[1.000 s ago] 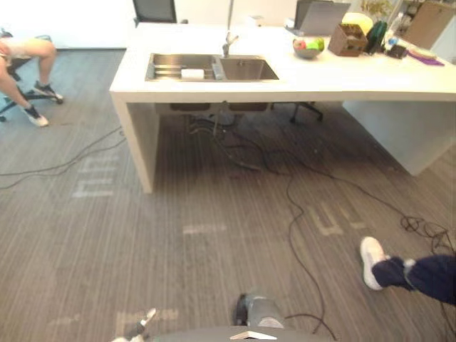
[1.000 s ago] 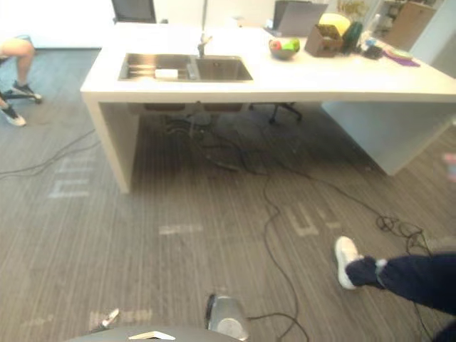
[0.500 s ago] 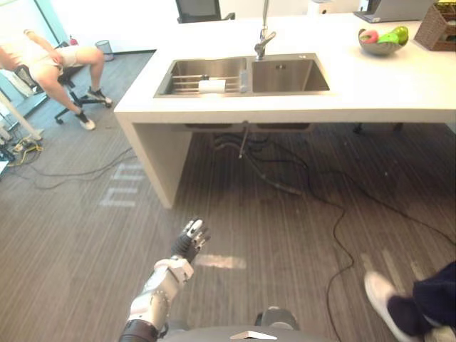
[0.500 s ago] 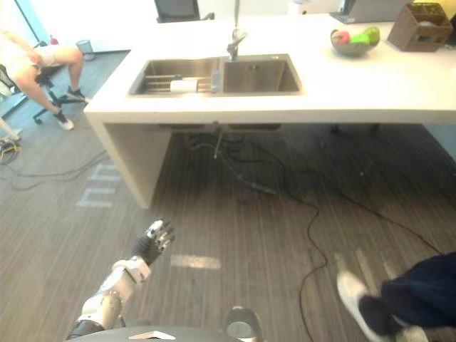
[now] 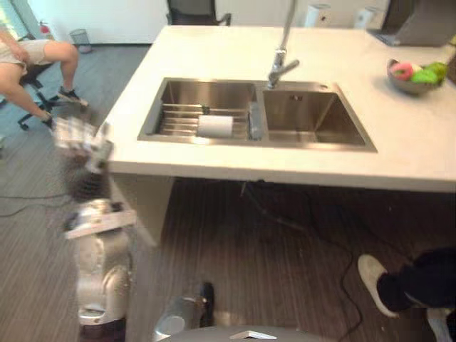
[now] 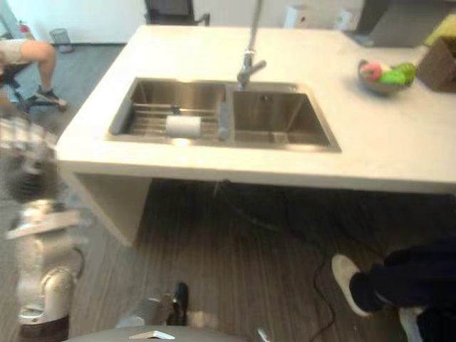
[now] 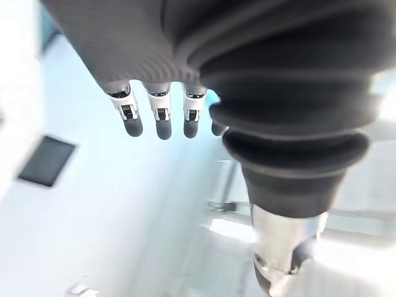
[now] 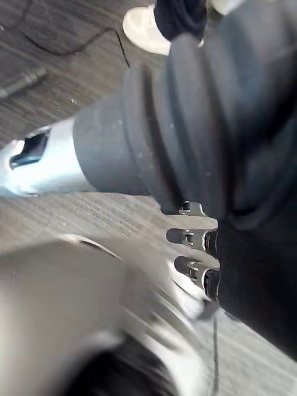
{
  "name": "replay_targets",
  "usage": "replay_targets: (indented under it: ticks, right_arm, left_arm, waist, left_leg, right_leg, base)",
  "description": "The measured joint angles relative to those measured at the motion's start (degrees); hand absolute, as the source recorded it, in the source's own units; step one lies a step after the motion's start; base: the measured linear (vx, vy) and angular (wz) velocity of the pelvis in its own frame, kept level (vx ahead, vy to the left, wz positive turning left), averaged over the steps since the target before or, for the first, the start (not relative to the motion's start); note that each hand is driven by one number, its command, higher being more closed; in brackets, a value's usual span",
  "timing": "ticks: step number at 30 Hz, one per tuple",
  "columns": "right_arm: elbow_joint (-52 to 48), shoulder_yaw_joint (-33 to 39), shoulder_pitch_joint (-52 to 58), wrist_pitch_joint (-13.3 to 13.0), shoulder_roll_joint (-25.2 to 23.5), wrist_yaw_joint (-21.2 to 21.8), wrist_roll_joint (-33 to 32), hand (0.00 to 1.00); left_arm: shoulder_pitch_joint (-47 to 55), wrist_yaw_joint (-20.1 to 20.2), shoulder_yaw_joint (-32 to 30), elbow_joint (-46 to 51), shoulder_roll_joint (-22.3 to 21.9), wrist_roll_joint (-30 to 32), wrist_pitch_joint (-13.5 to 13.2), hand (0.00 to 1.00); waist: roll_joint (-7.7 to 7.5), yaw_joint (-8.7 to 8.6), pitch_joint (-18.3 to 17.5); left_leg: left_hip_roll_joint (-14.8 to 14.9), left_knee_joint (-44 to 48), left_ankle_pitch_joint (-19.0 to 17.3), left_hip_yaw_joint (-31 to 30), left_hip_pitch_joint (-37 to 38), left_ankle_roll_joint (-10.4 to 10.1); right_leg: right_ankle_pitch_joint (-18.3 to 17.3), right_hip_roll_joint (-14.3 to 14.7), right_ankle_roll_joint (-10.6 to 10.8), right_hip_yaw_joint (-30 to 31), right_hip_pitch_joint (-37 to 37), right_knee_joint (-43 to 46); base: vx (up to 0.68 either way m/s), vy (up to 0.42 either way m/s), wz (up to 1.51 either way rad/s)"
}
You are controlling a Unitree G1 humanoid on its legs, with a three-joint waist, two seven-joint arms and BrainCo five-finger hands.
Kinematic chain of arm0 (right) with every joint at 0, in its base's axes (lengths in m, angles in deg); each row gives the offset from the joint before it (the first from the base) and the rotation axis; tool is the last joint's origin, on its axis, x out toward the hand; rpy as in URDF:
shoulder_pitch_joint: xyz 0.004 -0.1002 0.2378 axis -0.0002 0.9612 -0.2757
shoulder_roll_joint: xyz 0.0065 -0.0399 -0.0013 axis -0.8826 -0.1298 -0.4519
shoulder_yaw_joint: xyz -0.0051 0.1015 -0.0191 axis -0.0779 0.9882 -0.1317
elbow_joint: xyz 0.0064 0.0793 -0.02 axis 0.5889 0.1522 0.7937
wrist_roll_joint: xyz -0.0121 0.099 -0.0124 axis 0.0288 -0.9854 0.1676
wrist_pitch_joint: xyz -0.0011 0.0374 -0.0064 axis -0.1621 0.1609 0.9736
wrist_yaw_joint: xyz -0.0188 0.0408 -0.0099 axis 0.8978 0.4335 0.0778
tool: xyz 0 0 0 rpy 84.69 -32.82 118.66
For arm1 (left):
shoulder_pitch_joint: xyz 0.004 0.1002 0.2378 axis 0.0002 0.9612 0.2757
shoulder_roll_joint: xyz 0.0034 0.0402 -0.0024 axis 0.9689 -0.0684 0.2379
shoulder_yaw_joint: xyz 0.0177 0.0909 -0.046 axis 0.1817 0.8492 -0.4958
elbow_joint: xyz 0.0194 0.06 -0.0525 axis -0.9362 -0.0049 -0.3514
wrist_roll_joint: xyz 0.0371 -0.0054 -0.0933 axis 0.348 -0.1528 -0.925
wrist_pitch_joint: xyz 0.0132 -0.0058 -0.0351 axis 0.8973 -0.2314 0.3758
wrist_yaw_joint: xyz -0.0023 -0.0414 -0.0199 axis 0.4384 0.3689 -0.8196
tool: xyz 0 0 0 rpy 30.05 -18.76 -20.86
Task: Walk over to the sink, pick up the cup, carry it to the dishwasher, place the cup inside the dishwasher, then close the dishwasher door
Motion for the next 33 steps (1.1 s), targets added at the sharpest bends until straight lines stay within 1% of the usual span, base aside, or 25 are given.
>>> replay_targets:
  ticks: [1, 2, 3, 4, 5, 6, 7, 8, 9, 10, 11, 13, 14, 15, 16, 18, 20, 24, 26, 27, 28, 30, 31, 32, 33]
  right_arm:
    - [0.3, 0.8, 0.5, 0.4, -0.1, 0.1, 0.1, 0.00]
    - [0.7, 3.3, 0.9, 0.9, -0.9, 0.6, 0.8, 0.00]
    - [1.2, 6.1, 0.9, 1.2, -1.7, 1.8, 1.3, 0.00]
    - [1.2, 6.7, 0.9, 1.5, -2.0, 1.9, 1.1, 0.00]
    - [1.0, 6.8, 0.9, 1.5, -2.1, 1.7, 1.0, 0.00]
    - [0.7, 6.7, 0.9, 1.4, -2.5, 1.6, 0.1, 0.00]
    - [0.6, 6.6, 0.7, 1.6, -2.7, 1.7, -0.5, 0.00]
    - [-0.2, 6.5, 0.5, 2.1, -3.0, 1.8, -0.7, 0.00]
    - [-0.6, 6.1, 0.6, 2.4, -3.0, 1.9, -0.7, 0.00]
    - [-0.9, 5.4, 0.9, 2.5, -3.1, 2.4, -0.6, 0.00]
    - [-1.0, 4.3, 1.5, 2.5, -3.3, 2.9, -0.5, 0.00]
    - [-1.2, -0.5, 2.3, 2.5, -3.5, 3.4, -0.4, 0.00]
    - [-1.1, -1.7, 2.3, 2.5, -3.4, 3.6, -0.1, 0.00]
    - [-1.3, -3.0, 2.6, 2.5, -2.5, 4.3, 0.0, 0.00]
    - [-1.3, -3.1, 2.7, 2.5, -2.2, 4.6, 0.0, 0.00]
    - [-1.9, -2.9, 2.4, 2.5, -1.5, 6.1, 0.1, 0.00]
    - [-2.3, -2.3, 2.4, 2.6, -1.5, 6.6, 1.3, 0.00]
    - [-2.7, -1.3, 2.7, 1.9, -2.2, 5.9, 1.7, 0.00]
    - [-3.2, -2.7, 3.0, 0.9, -2.2, 4.6, 1.6, 0.00]
    - [-3.2, -4.2, 3.0, 0.5, -2.2, 3.4, 1.3, 0.00]
    - [-3.3, -6.0, 3.3, 0.0, -2.0, 2.1, 1.0, 0.00]
    - [-4.0, -8.5, 4.2, -0.6, -1.2, 1.0, 1.0, 0.00]
    - [-5.5, -10.8, 5.3, -1.5, -0.2, -0.2, 1.1, 0.00]
    - [-5.7, -11.3, 5.5, -1.9, 0.1, -0.6, 1.1, 0.00]
    - [-5.7, -12.0, 5.6, -2.3, 0.5, -0.9, 1.1, 0.00]
  left_arm:
    - [-0.4, -0.3, -1.0, 1.9, 0.6, 0.7, -0.2, 0.00]
    - [-1.6, -0.8, -2.4, 3.4, 2.0, 1.5, -0.6, 0.00]
    - [-2.3, -1.1, -3.4, 4.3, 2.9, 2.2, -0.7, 0.00]
    - [-2.2, -1.6, -3.7, 4.2, 3.2, 2.6, -0.7, 0.00]
    - [-1.9, -2.0, -3.6, 4.2, 3.3, 2.9, -0.7, 0.00]
    - [-1.7, -2.2, -3.7, 4.2, 4.0, 3.0, -0.8, 0.00]
    - [-2.0, -2.1, -3.6, 4.2, 4.5, 3.0, -1.0, 0.00]
    - [-2.4, -2.1, -3.3, 3.8, 5.3, 3.0, -1.4, 0.00]
    - [-2.6, -2.0, -2.9, 3.3, 5.7, 3.0, -1.4, 0.00]
    - [-2.8, -1.6, -1.5, 1.3, 7.0, 2.8, -1.2, 0.00]
    - [-2.8, -0.9, -0.1, -1.3, 7.9, 2.3, -0.5, 0.00]
    - [-2.6, -0.7, 2.7, -3.6, 8.2, 2.2, 0.8, 0.00]
    - [-2.4, -0.4, 3.5, -4.0, 7.8, 2.2, 0.9, 0.00]
    - [-1.9, 0.4, 5.1, -4.8, 6.7, 2.1, 1.2, 0.00]
    - [-1.9, 1.1, 5.7, -5.2, 6.3, 1.9, 1.5, 0.00]
    - [-1.8, 3.4, 7.5, -6.2, 5.8, 1.2, 3.3, 0.00]
    - [-1.9, 4.2, 9.2, -8.3, 5.7, 1.3, 4.5, 0.00]
    - [-2.8, 3.8, 13.1, -11.8, 5.1, 1.3, 8.0, 0.00]
    - [-2.8, 2.7, 14.4, -12.6, 5.0, 1.3, 8.8, 0.00]
    - [-2.8, 2.1, 14.9, -13.2, 4.9, 1.3, 8.9, 0.00]
    - [-2.8, 1.0, 15.5, -14.0, 4.8, 1.4, 8.8, 0.00]
    - [-2.6, 0.0, 16.3, -14.9, 4.6, 1.9, 8.7, 0.00]
    - [-1.7, -0.2, 16.4, -15.0, 4.2, 2.4, 7.8, 0.00]
    - [-1.3, -0.2, 16.4, -15.0, 4.2, 2.4, 7.4, 0.00]
    - [-0.5, -0.1, 16.4, -14.6, 4.2, 2.6, 7.0, 0.00]
  waist:
    - [1.12, 0.62, -0.3]
    - [0.99, 0.57, 0.4]
    - [0.99, 0.45, 1.0]
    - [1.86, 0.02, 1.8]
    - [2.37, -0.11, 2.0]
    - [3.11, -0.40, 1.6]
    - [2.96, -0.38, 1.3]
    - [2.85, -0.45, 1.4]
    - [2.86, -0.68, 1.4]
    - [2.86, -1.03, 1.4]
    - [2.60, -1.53, 1.2]
    - [0.63, -1.94, 0.1]
    - [0.25, -2.01, -0.2]
    - [1.05, -2.11, -0.9]
    - [1.52, -2.01, -1.4]
    - [2.77, -1.79, -2.5]
    - [3.01, -2.12, -3.1]
    - [3.15, -3.03, -3.6]
    - [3.18, -3.43, -3.6]
    - [2.86, -3.59, -3.6]
    - [2.55, -3.79, -3.5]
    - [2.71, -3.67, -2.8]
    - [3.46, -3.08, -2.2]
    - [3.90, -3.07, -2.3]
    - [4.32, -3.28, -2.7]
  left_leg:
    - [-0.1, 0.5, -3.0, -1.8, 0.9, 0.5]
    - [-1.6, 0.8, -3.6, -2.7, 2.1, 2.3]
    - [-3.1, 0.2, -4.3, -3.7, 4.6, 2.9]
    - [-3.4, -0.9, -5.1, -4.6, 8.1, 3.1]
    - [-3.3, -1.8, -5.3, -5.2, 9.9, 3.1]
    - [-3.0, -4.0, -5.7, -5.7, 11.9, 3.2]
    - [-2.7, -5.6, -5.7, -5.9, 13.2, 3.2]
    - [-2.3, -6.9, -5.7, -6.5, 14.2, 2.8]
    - [-1.9, -6.9, -5.9, -6.9, 14.2, 2.3]
    - [-1.2, -6.8, -6.6, -7.6, 14.7, 1.6]
    - [-0.9, -6.2, -7.3, -8.7, 15.4, 1.2]
    - [-0.8, -5.3, -9.0, -8.8, 16.2, 0.4]
    - [-0.4, -4.7, -9.9, -8.8, 16.5, -0.2]
    - [1.8, -3.5, -11.0, -8.4, 16.8, -1.8]
    - [2.8, -3.4, -11.3, -8.2, 17.0, -2.5]
    - [5.7, -4.6, -11.4, -7.8, 17.4, -3.6]
    - [6.5, -6.8, -10.2, -7.5, 18.3, -5.2]
    - [6.8, -8.6, -8.1, -7.5, 18.6, -5.6]
    - [6.7, -8.2, -7.7, -7.5, 18.2, -6.1]
    - [6.2, -5.0, -7.7, -7.3, 16.5, -6.2]
    - [5.6, 1.4, -7.8, -7.0, 13.8, -6.3]
    - [5.6, 12.2, -8.0, -6.4, 9.9, -7.1]
    - [7.7, 17.1, -11.4, -4.2, 7.7, -6.8]
    - [8.7, 16.0, -12.7, -3.4, 7.6, -6.8]
    - [10.0, 12.2, -13.0, -2.3, 8.1, -6.8]
  right_leg:
    - [2.3, 0.0, 2.2, -0.2, -1.4, 3.8]
    - [5.5, -2.3, 3.2, -0.3, -3.0, 9.4]
    - [3.9, -5.1, 2.1, -2.2, -5.7, 17.6]
    - [0.8, -7.5, -1.7, -5.6, -7.0, 21.4]
    - [-1.0, -8.3, -3.8, -7.2, -7.8, 21.7]
    - [-4.6, -8.5, -6.8, -8.8, -10.6, 19.4]
    - [-6.5, -8.1, -7.6, -9.2, -13.0, 15.7]
    - [-8.1, -6.7, -7.9, -9.7, -15.9, 7.9]
    - [-8.2, -5.5, -8.0, -9.4, -16.9, 3.0]
    - [-7.6, -3.0, -7.9, -7.8, -18.1, -5.9]
    - [-5.5, -1.5, -8.3, -6.6, -18.1, -11.9]
    - [0.3, -0.8, -10.7, -6.9, -17.1, -18.8]
    - [1.9, -0.1, -9.5, -6.9, -16.3, -20.1]
    - [2.2, 2.1, -10.2, -8.3, -14.1, -23.1]
    - [2.6, 3.4, -10.6, -8.5, -13.5, -24.9]
    - [4.4, 7.2, -12.2, -8.5, -11.3, -30.7]
    - [5.4, 8.6, -12.8, -8.2, -9.9, -34.1]
    - [6.2, 9.4, -13.2, -8.0, -8.8, -37.7]
    - [6.2, 9.4, -13.2, -8.0, -8.7, -38.2]
    - [6.2, 9.0, -13.1, -8.0, -8.6, -38.3]
    - [6.2, 8.3, -13.2, -7.9, -7.9, -38.5]
    - [5.9, 7.8, -13.5, -7.5, -5.7, -39.5]
    - [5.4, 8.1, -14.0, -6.8, -4.1, -39.9]
    - [5.4, 8.2, -14.0, -6.4, -3.7, -40.0]
    - [5.2, 8.2, -13.8, -5.8, -3.7, -40.0]
  base:
    - [0.55, 0.017, 0.40]
    - [0.47, 0.009, 0.39]
    - [0.41, 0.052, 0.52]
    - [0.42, 0.089, 0.35]
    - [0.27, 0.067, 0.22]
    - [0.23, 0.048, 0.09]
    - [0.19, 0.000, 0.12]
    - [0.15, -0.030, 0.11]
    - [0.20, -0.069, 0.30]
    - [0.23, -0.111, 0.48]
    - [0.32, -0.170, 0.57]
    - [0.35, -0.212, 0.38]
    - [0.33, -0.240, 0.15]
    - [0.26, -0.196, 0.02]
    - [0.32, -0.233, -0.16]
    - [0.34, -0.250, -0.31]
    - [0.23, -0.182, -0.21]
    - [0.12, -0.086, -0.06]
    - [0.05, -0.033, 0.03]
    - [0.03, -0.026, 0.08]
    - [0.01, -0.019, 0.08]
    - [-0.03, 0.013, -0.10]
    - [-0.05, 0.039, -0.33]
    - [-0.07, 0.052, -0.42]
    - [-0.03, 0.064, -0.36]
